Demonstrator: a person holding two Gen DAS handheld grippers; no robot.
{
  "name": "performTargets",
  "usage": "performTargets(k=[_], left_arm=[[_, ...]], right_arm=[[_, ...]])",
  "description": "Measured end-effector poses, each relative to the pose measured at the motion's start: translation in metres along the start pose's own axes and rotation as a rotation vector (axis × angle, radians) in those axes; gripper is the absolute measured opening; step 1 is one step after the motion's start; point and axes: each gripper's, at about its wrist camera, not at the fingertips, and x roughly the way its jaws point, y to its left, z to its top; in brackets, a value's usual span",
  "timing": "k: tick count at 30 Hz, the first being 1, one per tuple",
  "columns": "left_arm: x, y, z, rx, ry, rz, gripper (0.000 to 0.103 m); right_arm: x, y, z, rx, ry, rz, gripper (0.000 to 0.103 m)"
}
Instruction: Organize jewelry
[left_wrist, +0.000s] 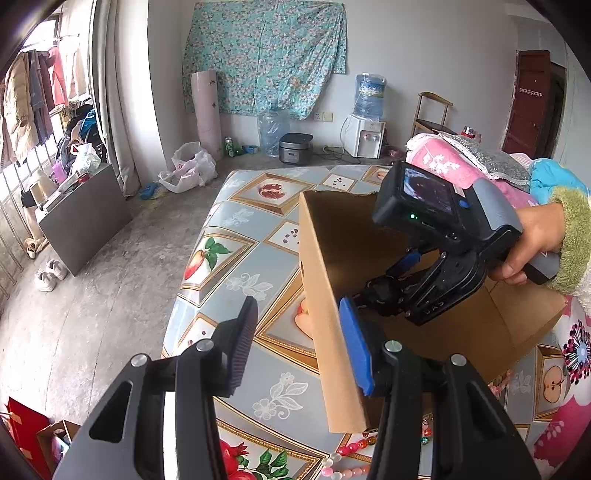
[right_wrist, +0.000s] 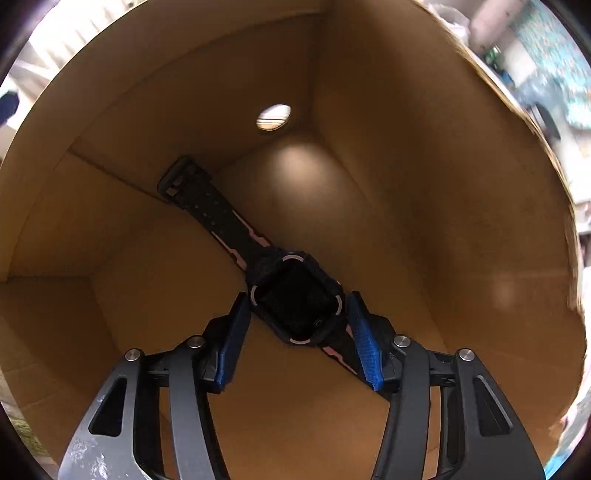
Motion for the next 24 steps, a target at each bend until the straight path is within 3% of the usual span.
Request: performTargets(k=[7,13,15,16,18,21,24], left_arm=[[0.000,0.000,-0.002,0.013,0.002,-0.011,0.045],[-0.001,0.000,-0.002,0.011,0.002,-0.012,0.046],[-0.001,0.000,-0.002,0.009,0.001,-0.012,0.047],[-0.002,0.000,-0.002,0.005,0.000,-0.012,0.051],[-0.008,0.002,-0.003,-0.008,-0.011,-0.021,0.059],[-0.026,0.005,-0.006,-0.017,-0.050,-0.024,0.067],[-0.045,0.009,-0.014,-0.018,-0.088,-0.018,0.074]], right_arm=[[0.002,-0.036,-0.022,0.150,-0.042,-0.039,0.050],[0.002,-0.023,-0.023,0.087,-0.094,-0.114,0.050],[0.002,-0.019,-0.024,0.089,-0.084,-0.129,0.055],[0.001,-0.016,-0.027,0.094,-0.077,-0.136,0.063],[-0.010,-0.010,-0.038,0.099,-0.095,-0.146,0.068],[-0.053,-0.003,-0.056,0.119,-0.184,-0.149,0.069],[-0.117,0.009,-0.092,0.189,-0.355,-0.145,0.078]])
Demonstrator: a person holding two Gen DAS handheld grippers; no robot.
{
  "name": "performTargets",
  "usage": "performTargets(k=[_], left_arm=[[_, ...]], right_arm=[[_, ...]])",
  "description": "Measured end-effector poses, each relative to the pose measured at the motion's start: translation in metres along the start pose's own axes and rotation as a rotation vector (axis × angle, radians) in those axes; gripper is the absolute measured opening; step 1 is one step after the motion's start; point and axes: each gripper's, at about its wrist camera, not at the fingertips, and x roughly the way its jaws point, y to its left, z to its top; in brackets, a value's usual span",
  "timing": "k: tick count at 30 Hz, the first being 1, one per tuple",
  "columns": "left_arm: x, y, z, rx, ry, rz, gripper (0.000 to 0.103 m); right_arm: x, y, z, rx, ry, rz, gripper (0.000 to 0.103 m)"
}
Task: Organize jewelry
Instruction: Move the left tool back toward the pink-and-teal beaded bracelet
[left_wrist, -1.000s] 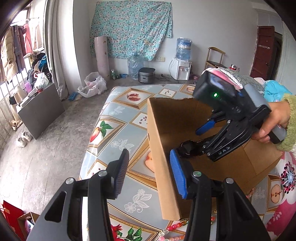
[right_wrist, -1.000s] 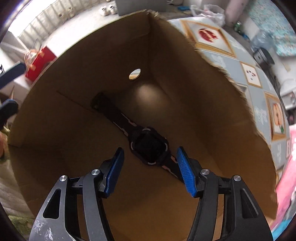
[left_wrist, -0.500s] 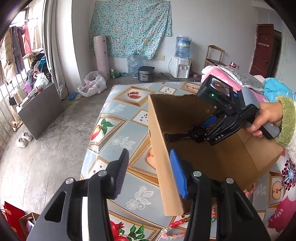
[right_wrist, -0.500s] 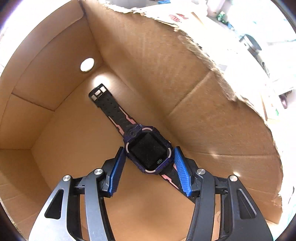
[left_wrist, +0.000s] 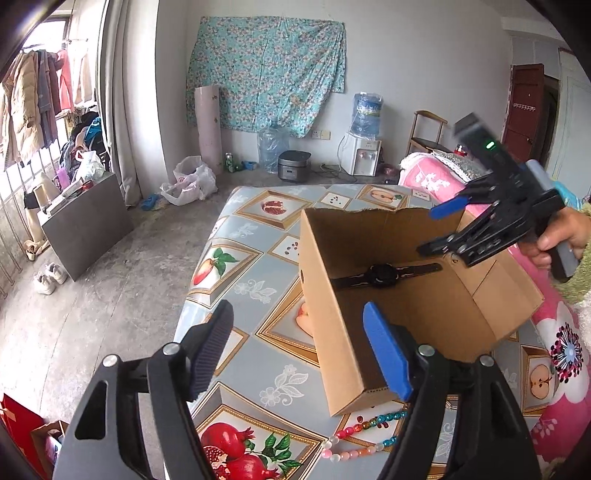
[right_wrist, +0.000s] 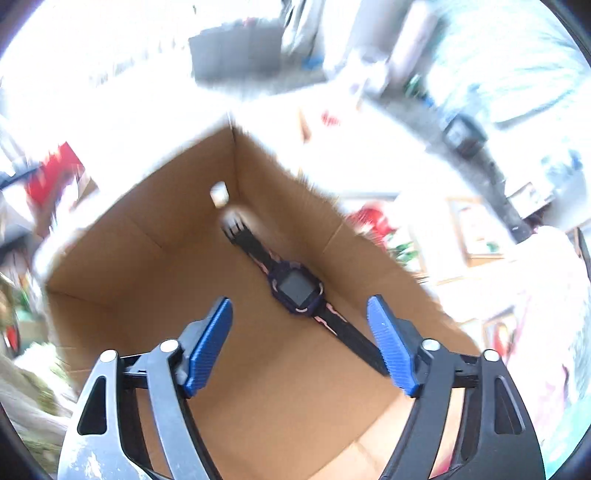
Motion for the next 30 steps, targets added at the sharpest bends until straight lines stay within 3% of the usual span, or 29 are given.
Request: performTargets(k=[3,6,9,12,14,16,18,21,28,30], left_arm=[[-0.015,0.005,-0.014,-0.016,-0.006,-0.020,0.082],[-0.017,0.005,-0.035,-0.033,0.053,-0.049,0.087],[-0.004,-0.003,-0.063,-0.020,0.156,-0.046,0.090],[0.017,-0.012,-0.094,-0.019,0.267,-0.038,0.090],[0.031,-0.017,-0.113,-0.025,0.332,-0.028,0.090],[0.042,-0.021,-0.126,-0.026,0.373,-0.005,0.090],[0.048,-0.019,-0.135,-0.053,0.401,0.014,0.090],[0.050,-0.018,-0.141,-0.081,0.389,0.026,0.098],[0.049,-0.018,-0.142,-0.033,0.351,0.061,0.098],[0.047,-0.018,-0.146,-0.026,0.334,0.059,0.098]], right_arm=[[-0.079,0.009,-0.033,0.074,-0.205,0.017,0.086],[-0.132,0.027,-0.084,0.137,-0.372,0.059,0.089],[-0.139,0.045,-0.121,0.220,-0.429,0.147,0.089],[-0.107,0.067,-0.153,0.356,-0.393,0.280,0.089],[-0.070,0.074,-0.170,0.460,-0.314,0.344,0.087],[-0.035,0.079,-0.183,0.546,-0.234,0.377,0.069],[-0.007,0.082,-0.184,0.610,-0.185,0.411,0.060],[0.004,0.095,-0.184,0.621,-0.146,0.418,0.049],[0.014,0.103,-0.169,0.618,-0.065,0.379,0.025],[0.014,0.107,-0.168,0.606,-0.037,0.344,0.024]])
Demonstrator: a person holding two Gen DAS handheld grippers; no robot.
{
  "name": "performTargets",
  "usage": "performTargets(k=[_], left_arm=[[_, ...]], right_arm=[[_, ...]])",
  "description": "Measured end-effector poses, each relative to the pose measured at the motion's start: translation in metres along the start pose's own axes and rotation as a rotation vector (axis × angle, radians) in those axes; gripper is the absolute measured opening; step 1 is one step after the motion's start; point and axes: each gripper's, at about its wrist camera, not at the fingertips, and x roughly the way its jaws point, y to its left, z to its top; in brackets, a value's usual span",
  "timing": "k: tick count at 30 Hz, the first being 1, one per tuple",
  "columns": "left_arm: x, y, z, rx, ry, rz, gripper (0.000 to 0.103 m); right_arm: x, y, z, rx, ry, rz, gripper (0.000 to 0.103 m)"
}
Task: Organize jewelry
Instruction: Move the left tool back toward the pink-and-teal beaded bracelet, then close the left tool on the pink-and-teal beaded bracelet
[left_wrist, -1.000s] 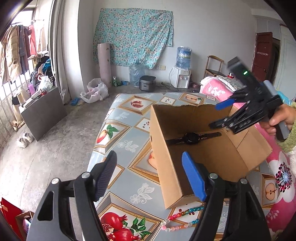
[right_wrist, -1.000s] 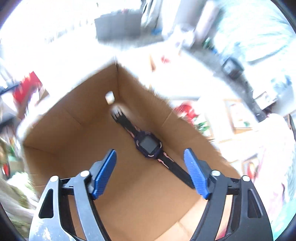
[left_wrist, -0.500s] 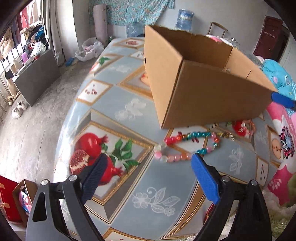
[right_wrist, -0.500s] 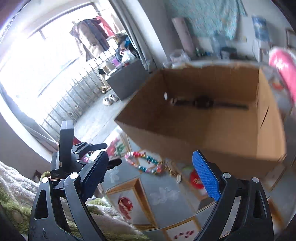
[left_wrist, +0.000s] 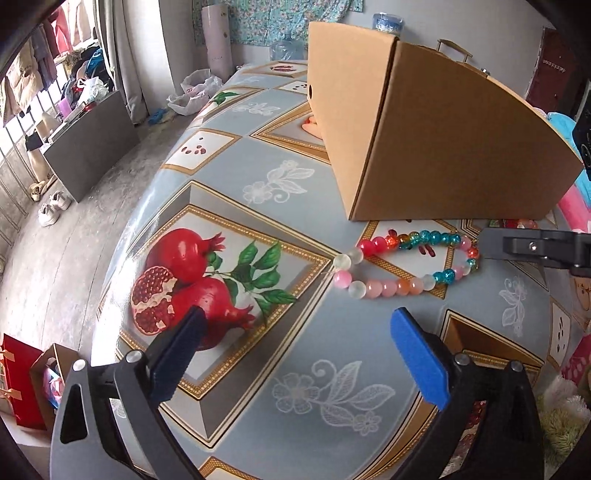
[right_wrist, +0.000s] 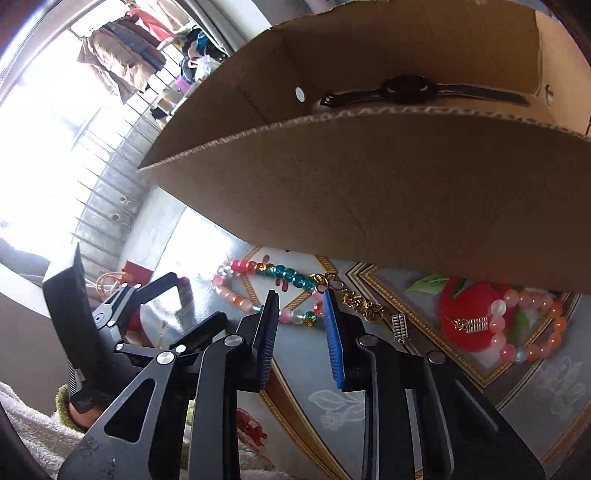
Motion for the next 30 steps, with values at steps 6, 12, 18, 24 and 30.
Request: performTargets(k=[6,12,18,24,30], left_arm=[[-0.003,0.000,-0.006,0.022,-0.011,-0.009,0.098],[-0.006,-0.002,-0.007,0.055,0.000,-0.022,0.098],[-0.018,0.004,-0.006,0.035,-0.027,-0.079,0.098],[-0.036,0.000,0.005,0.031,-0.099,-0.183,0.092],[-0.025,-0.022,0.022,0.091,-0.079,-0.241,0.070]], right_arm=[[0.015,0.002,0.005,-0.011,0.016,-0.062,0.014],[0.026,0.009,0.012,-0.068,0.036,-0.090,0.008],[0.018,0.013,-0.003,-0.106,0.066,-0.097,0.008],[0.002,0.014,-0.024,-0.142,0.086,-0.115,0.008],[-0.017,0.005,-0.030,-0.121,0.067,-0.119,0.008]])
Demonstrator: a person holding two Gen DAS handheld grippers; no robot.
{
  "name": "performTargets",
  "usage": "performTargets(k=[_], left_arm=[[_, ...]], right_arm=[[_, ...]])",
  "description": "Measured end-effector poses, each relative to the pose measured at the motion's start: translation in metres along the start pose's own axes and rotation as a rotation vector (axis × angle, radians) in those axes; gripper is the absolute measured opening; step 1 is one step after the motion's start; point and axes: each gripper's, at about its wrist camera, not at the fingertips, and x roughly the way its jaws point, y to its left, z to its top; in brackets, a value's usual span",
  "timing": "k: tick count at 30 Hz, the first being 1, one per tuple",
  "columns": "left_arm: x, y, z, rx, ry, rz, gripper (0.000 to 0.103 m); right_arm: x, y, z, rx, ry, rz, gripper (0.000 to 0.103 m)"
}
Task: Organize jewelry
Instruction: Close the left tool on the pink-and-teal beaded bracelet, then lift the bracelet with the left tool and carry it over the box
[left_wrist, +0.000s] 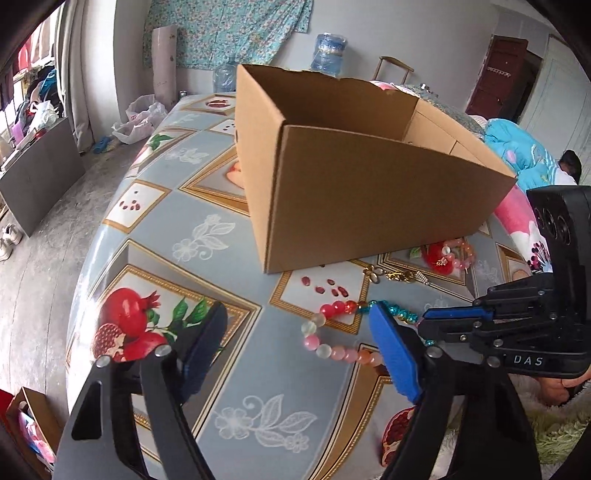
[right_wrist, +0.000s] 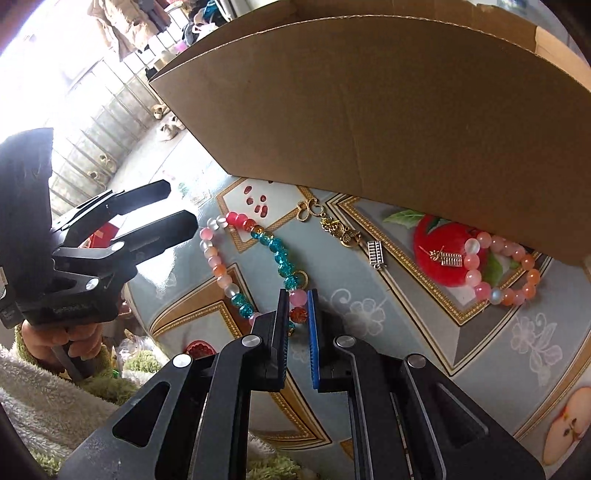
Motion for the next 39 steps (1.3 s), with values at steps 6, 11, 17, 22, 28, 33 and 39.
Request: performTargets(k=[6,11,17,22,28,33,39], left_arm=[[0.018,-0.015,0.003,0.054,0.070,-0.015,0.042],[0.027,-0.016,-0.002,0.032,0.125,-0.015,0.024],[0.023,-0.018,-0.006,0.013,0.159,-0.025,0.019],[0.023,-0.022,-0.008,0.059,0.170,0.009,0.020],[0.025,-0.035,-0.010,0.136,0.166,0.069,0.020],[0.027,-0.043,-0.011,0.162,0.155,0.107,0.019],[0.029,-0.051,-0.011,0.171,0.144,0.135,0.013]], right_arm=[[-0.002,0.002,0.006,0.011,-0.012,-0.005,0.008],[-0.013,-0.011,0.009,0.011,-0.019,-0.005,0.008],[-0.008,-0.007,0.010,0.004,-0.026,-0.017,0.008],[-0.011,-0.004,0.012,-0.016,-0.023,-0.045,0.010],[-0.004,0.007,0.012,-0.041,-0.039,-0.081,0.011],[0.002,0.009,0.013,-0.049,-0.053,-0.090,0.011],[0.005,0.010,0.013,-0.054,-0.075,-0.094,0.008]])
